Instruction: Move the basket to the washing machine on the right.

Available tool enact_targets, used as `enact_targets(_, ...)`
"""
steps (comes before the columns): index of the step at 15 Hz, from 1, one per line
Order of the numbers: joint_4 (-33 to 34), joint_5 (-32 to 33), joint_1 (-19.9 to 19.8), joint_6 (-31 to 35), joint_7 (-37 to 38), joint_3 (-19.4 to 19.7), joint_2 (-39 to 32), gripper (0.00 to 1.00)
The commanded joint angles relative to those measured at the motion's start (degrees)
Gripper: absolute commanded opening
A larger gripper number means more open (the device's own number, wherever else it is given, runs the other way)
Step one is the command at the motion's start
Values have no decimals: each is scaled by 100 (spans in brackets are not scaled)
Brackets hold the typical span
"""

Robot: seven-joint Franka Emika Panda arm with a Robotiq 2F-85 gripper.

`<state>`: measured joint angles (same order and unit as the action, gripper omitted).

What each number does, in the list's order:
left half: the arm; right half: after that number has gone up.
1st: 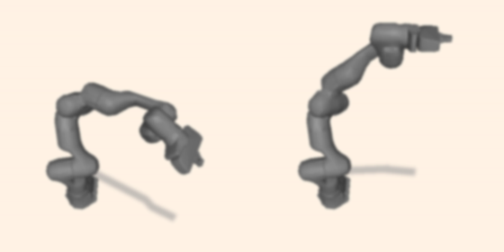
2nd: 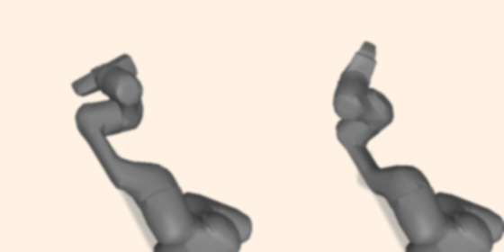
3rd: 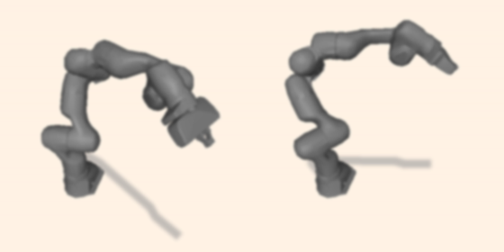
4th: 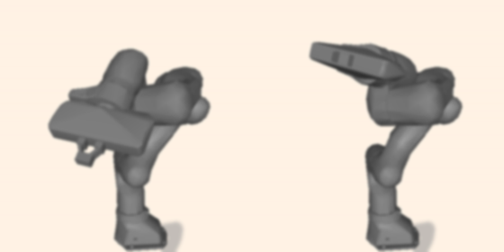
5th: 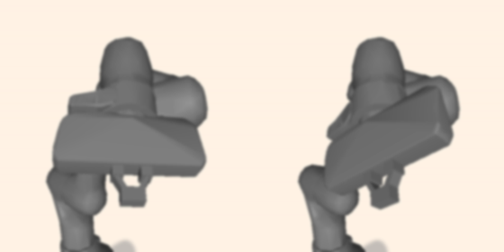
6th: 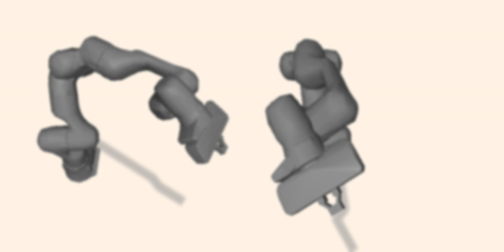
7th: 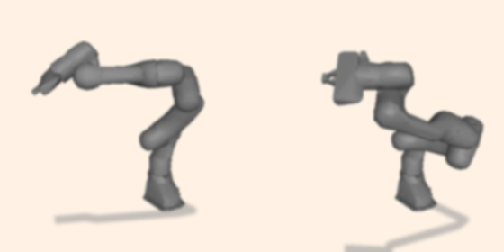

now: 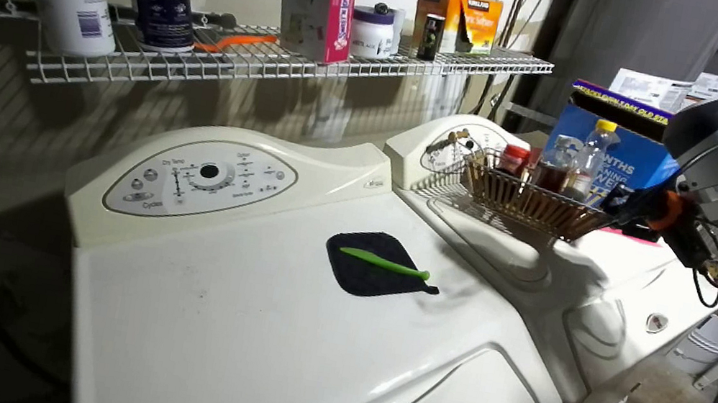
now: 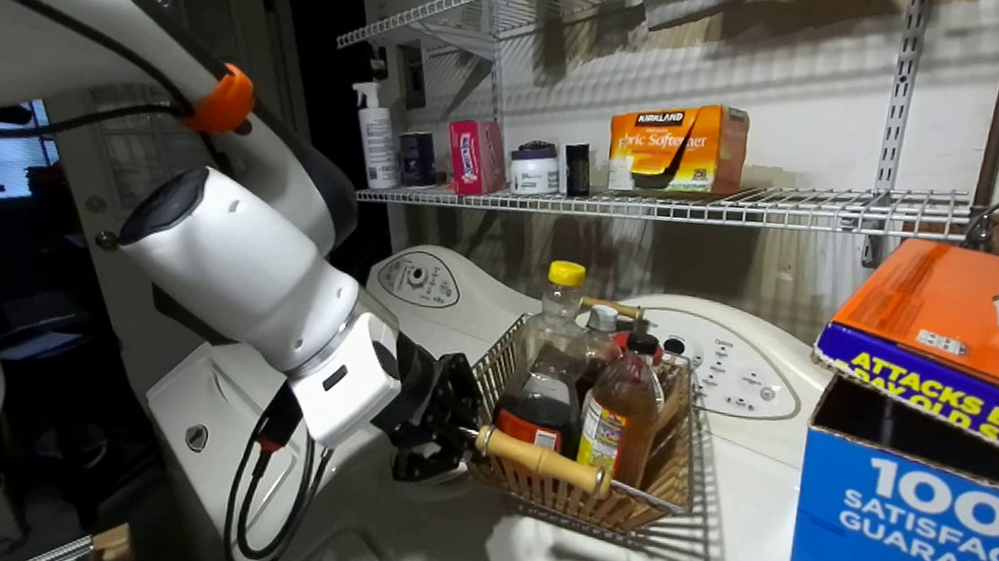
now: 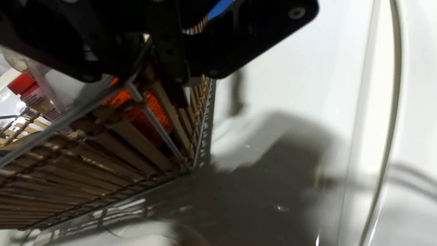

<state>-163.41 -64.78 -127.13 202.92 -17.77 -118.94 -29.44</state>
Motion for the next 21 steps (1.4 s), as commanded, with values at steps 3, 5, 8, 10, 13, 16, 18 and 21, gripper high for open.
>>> enact_targets(3, -3, 312, -425, 863, 44, -257, -959, 2)
enact_targets(5, -2, 394, -392, 1051, 120, -189, -1010, 2)
enact_targets(8, -2, 547, -196, 1353, 300, -38, -1037, 2)
enact_targets(10, -2, 596, 17, 1520, 460, 94, -957, 2)
enact_targets(13, -2, 643, 429, 1745, 703, 304, -855, 2)
enact_targets(16, -2, 784, 944, 1968, 971, 613, -713, 2)
enact_targets(18, -2, 899, 1284, 2052, 1139, 863, -676, 2)
enact_targets(21, -2, 1198, 1801, 2262, 1396, 1367, -631, 2)
